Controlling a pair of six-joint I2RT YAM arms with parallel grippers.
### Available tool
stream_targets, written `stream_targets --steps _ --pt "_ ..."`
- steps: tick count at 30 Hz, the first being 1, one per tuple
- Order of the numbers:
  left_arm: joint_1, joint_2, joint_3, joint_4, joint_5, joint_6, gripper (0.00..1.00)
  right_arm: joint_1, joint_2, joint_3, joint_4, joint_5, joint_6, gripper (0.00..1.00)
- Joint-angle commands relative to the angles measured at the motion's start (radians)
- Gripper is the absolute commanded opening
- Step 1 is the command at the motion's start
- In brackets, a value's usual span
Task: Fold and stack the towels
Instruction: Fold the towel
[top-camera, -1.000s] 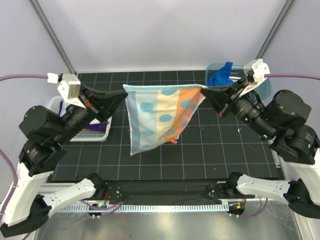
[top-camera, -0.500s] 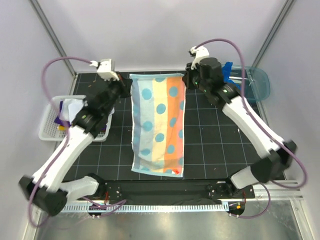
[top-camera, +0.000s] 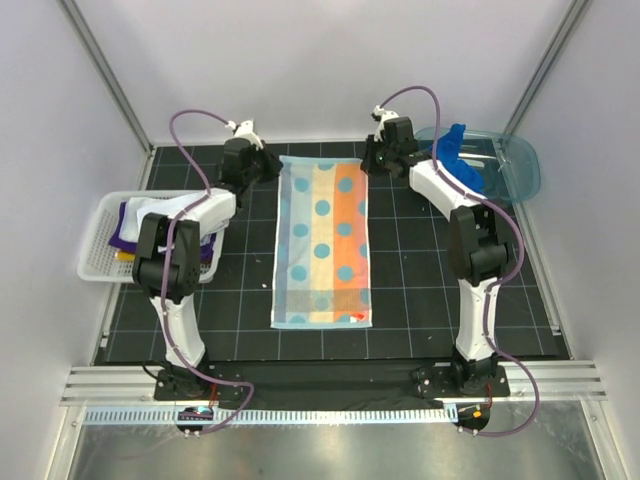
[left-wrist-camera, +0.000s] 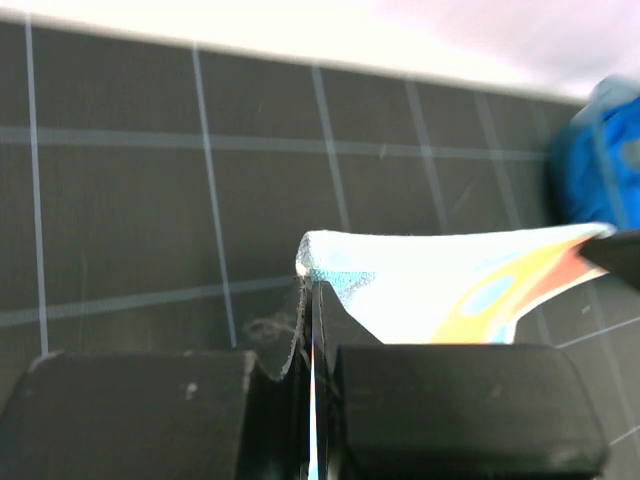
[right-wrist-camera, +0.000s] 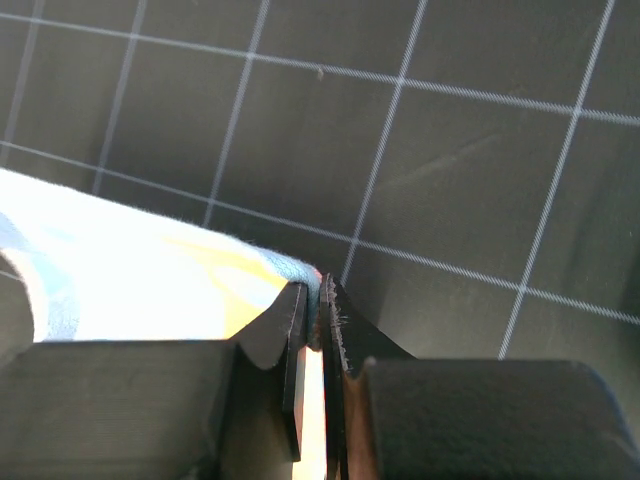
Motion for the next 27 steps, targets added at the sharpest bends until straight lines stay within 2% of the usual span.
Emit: stream_targets --steps 1,8,12,20,27 --pt "0.018 -0.047 0.053 0.145 0.049 0.011 0.00 -0.008 -0.050 0.046 0.094 -0.007 -0.006 0.01" --pt "0.018 -0.165 -0.102 0.171 0.077 -0.018 0.00 0.001 -0.194 -0.169 0.171 -0.001 0.039 0.01" --pt "0.014 -0.256 -0.248 0.194 0.083 -0.048 0.00 0.039 -0.296 -0.307 0.168 0.034 0.043 0.01" --pt "-0.035 -0.503 -0.490 0.157 0.031 -0.065 0.00 0.140 -0.547 -0.586 0.186 0.095 0.089 0.01" --pt "-0.097 -0.699 -0.684 0.120 -0.011 -0.076 0.00 0.220 -0.717 -0.749 0.173 0.166 0.123 0.01"
